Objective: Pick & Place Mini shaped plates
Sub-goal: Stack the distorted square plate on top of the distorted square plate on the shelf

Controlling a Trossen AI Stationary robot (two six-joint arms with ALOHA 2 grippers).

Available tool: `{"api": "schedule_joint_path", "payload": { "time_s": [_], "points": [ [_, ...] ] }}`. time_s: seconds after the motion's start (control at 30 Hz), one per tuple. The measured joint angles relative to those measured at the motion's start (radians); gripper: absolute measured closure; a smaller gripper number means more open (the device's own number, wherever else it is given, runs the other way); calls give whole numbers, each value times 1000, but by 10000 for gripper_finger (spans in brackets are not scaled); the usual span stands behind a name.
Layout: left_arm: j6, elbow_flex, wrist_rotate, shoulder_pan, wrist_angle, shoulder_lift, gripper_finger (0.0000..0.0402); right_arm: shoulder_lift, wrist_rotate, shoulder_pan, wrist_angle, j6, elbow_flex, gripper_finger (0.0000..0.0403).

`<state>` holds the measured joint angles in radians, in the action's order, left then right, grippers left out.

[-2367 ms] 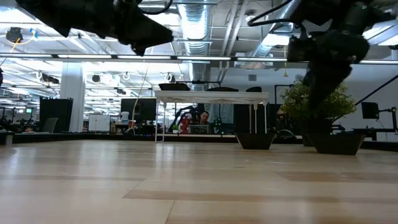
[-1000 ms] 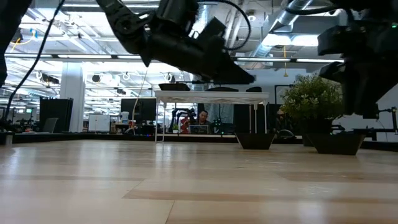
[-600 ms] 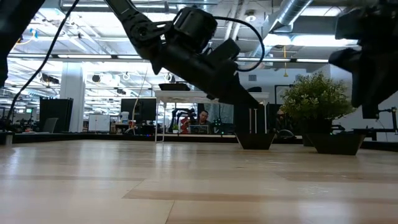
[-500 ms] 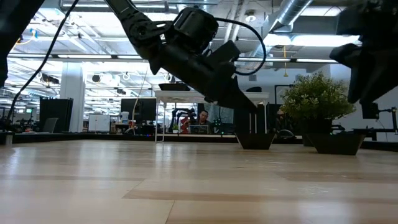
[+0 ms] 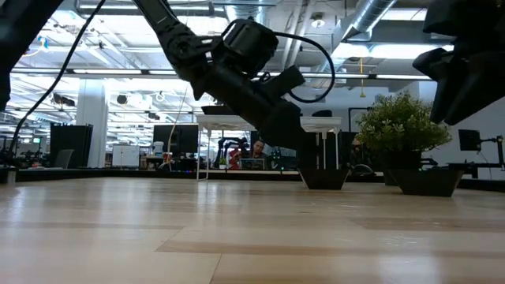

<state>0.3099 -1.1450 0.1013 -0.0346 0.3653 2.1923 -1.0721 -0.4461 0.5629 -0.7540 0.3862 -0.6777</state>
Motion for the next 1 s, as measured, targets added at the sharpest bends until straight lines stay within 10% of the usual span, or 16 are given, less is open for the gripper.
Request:
{"api": "schedule_joint_path", "payload": {
  "time_s": [1.0],
  "points": [
    [-35, -33, -16, -16, -34, 80, 253, 0, 2, 0, 7, -2, 0, 295]
  ]
}}
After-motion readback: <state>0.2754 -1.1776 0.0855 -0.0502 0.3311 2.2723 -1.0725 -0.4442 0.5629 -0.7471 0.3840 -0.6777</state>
